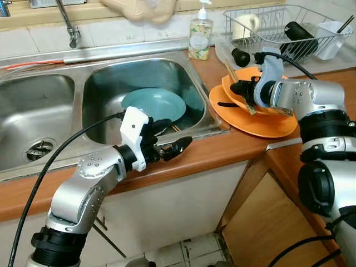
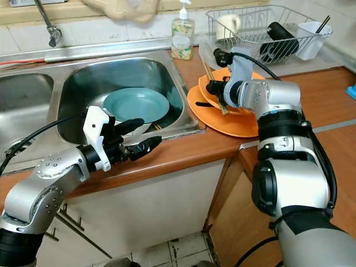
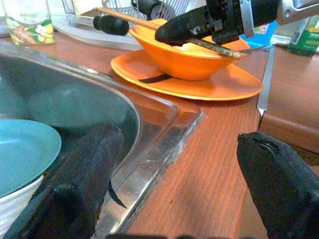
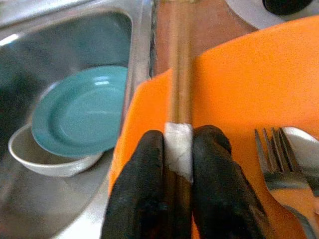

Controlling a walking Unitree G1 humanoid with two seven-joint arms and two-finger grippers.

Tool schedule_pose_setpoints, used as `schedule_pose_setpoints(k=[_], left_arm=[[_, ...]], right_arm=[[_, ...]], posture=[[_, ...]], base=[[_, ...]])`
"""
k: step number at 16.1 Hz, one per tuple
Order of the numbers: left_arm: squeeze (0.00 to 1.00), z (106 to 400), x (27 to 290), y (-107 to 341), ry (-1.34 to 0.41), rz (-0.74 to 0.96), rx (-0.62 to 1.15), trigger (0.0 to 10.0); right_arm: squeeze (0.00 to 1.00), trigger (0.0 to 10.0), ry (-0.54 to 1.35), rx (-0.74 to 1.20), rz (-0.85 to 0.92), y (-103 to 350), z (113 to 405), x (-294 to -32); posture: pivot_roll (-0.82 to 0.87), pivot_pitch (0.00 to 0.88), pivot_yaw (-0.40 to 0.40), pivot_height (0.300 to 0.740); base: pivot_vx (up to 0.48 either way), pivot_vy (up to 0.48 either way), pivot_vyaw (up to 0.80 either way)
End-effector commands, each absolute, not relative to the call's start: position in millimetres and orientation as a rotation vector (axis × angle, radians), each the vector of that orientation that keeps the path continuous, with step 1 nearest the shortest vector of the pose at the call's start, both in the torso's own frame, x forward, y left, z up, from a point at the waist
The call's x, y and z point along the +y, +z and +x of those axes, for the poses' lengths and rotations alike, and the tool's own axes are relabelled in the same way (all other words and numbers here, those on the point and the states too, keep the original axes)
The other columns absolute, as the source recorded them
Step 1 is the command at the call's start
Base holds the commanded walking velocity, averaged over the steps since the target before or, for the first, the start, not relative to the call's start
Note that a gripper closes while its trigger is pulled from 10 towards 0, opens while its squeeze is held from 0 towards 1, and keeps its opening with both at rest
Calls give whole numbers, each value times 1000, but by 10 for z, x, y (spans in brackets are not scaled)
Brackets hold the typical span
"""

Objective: Kitchen organization

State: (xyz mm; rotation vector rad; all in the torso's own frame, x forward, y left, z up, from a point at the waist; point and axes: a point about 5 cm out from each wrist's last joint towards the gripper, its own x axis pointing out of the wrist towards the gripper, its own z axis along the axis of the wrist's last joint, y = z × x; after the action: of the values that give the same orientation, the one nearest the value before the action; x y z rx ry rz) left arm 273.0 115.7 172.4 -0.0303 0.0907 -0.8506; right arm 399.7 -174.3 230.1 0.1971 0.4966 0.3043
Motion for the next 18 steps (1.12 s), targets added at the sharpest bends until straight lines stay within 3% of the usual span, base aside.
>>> schedule_pose_setpoints(k=[1,5,9,10,11,14,15,16,17,18], left_arm=[[0,2747,1141,1830,-858,-7,51,10000],[0,2837,1089,1954,-877,-92,19,10000],[0,2917,998,2149,-929,-268,-61,10000],[110,2930,985,2188,-939,-362,-78,10000],[39,2926,972,2191,-957,-432,-73,10000],[0,2917,932,2211,-1008,-562,-76,10000],[0,2920,930,2219,-1016,-590,-79,8902],[0,2927,932,2232,-1030,-659,-82,2471],[0,2941,950,2234,-1039,-736,-85,0],[0,2942,957,2238,-1048,-765,-88,0]], right_arm=[[0,0,298,472,220,2379,4010,-1784],[0,0,426,294,250,2640,3941,-1783],[0,0,628,108,217,2676,3621,-1678],[0,0,752,3,227,2651,3432,-1595],[0,0,857,-25,261,2586,3263,-1515],[0,0,1054,23,296,2359,2934,-1340],[0,0,1080,30,302,2333,2888,-1317],[0,0,1135,32,326,2304,2804,-1273],[0,0,1179,40,347,2272,2732,-1238],[0,0,1189,45,349,2256,2708,-1227]], posture=[[-78,0,32,740],[-83,0,42,740],[-96,0,59,740],[-104,0,68,740],[-106,0,75,740],[-100,0,74,740],[-94,0,75,740],[-97,0,83,740],[-99,0,86,740],[-99,0,88,740]], base=[[0,0,0],[0,0,0],[0,0,0],[0,0,0],[0,0,0],[0,0,0],[0,0,0],[0,0,0],[0,0,0],[0,0,0]])
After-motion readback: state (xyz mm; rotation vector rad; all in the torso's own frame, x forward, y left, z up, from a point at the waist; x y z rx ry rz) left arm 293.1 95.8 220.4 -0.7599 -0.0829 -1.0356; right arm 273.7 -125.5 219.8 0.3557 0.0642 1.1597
